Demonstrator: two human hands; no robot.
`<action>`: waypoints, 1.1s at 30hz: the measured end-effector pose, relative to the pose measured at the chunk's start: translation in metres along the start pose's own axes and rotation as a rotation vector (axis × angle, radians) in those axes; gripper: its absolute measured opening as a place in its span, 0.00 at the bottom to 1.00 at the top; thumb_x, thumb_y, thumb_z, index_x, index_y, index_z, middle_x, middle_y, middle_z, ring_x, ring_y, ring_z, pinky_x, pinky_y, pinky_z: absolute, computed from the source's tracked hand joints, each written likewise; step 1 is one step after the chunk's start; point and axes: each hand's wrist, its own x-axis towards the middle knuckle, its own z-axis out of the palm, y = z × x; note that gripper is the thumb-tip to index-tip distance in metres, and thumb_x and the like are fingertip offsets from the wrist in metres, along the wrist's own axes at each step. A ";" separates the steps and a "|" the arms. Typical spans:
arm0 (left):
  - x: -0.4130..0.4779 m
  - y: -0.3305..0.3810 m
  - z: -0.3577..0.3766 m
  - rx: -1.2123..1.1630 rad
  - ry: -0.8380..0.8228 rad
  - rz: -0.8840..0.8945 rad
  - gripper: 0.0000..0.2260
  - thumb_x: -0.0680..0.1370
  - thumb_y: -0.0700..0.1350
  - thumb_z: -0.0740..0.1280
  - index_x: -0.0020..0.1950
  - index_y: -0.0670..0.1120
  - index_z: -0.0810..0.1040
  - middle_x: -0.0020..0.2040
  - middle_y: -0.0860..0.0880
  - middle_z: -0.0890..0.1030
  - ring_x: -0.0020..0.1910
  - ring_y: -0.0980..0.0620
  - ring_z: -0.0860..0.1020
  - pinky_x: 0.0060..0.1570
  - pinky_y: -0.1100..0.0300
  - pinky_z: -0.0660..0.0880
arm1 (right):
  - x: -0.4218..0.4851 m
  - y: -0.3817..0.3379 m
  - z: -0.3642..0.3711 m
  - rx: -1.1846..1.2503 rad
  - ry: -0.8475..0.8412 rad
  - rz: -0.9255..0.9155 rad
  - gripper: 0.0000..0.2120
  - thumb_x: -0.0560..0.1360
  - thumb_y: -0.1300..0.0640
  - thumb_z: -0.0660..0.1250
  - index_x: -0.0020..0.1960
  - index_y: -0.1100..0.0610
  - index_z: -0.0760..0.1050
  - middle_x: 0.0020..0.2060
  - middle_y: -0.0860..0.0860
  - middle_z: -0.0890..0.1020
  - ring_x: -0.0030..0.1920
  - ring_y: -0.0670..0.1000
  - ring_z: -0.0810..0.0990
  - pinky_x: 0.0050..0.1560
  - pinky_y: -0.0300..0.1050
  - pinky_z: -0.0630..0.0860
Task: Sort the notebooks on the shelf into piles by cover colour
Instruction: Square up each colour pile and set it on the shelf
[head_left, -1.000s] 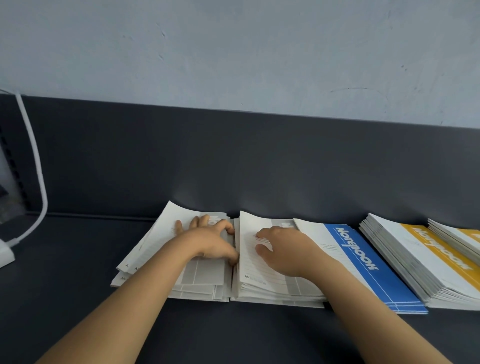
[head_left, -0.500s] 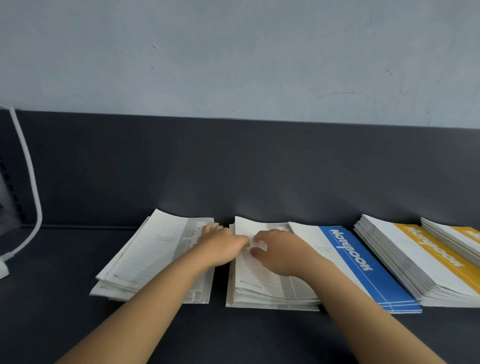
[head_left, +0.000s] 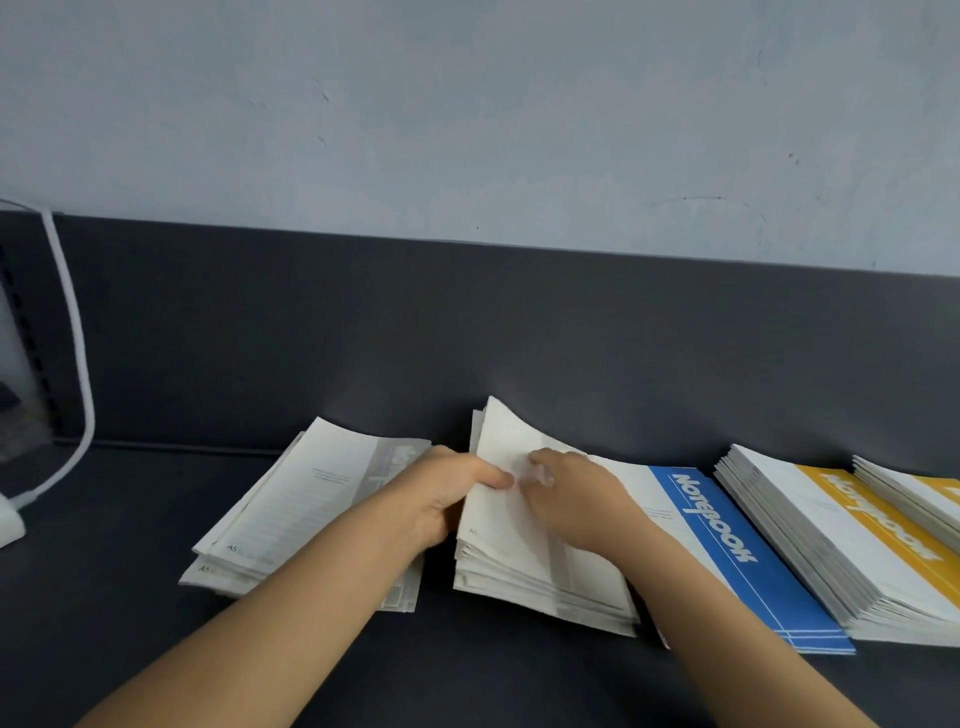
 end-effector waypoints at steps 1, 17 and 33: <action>-0.002 0.005 -0.004 -0.006 0.027 0.049 0.12 0.71 0.31 0.71 0.54 0.35 0.81 0.45 0.38 0.85 0.44 0.41 0.84 0.43 0.52 0.80 | 0.001 0.004 -0.001 0.088 0.107 0.052 0.17 0.80 0.51 0.54 0.65 0.57 0.66 0.61 0.55 0.72 0.63 0.58 0.70 0.62 0.51 0.68; -0.021 0.012 -0.003 -0.072 0.085 0.760 0.20 0.67 0.43 0.75 0.57 0.45 0.77 0.52 0.46 0.84 0.50 0.48 0.83 0.48 0.55 0.81 | -0.015 0.004 -0.032 1.252 0.574 -0.300 0.15 0.68 0.50 0.73 0.51 0.57 0.79 0.44 0.52 0.85 0.45 0.52 0.85 0.42 0.43 0.80; 0.008 -0.004 0.001 0.207 0.234 0.240 0.20 0.72 0.47 0.76 0.60 0.45 0.73 0.53 0.48 0.82 0.49 0.50 0.82 0.46 0.54 0.79 | 0.001 0.035 -0.035 0.479 0.279 0.169 0.28 0.74 0.47 0.68 0.69 0.58 0.67 0.63 0.52 0.74 0.60 0.52 0.75 0.53 0.43 0.72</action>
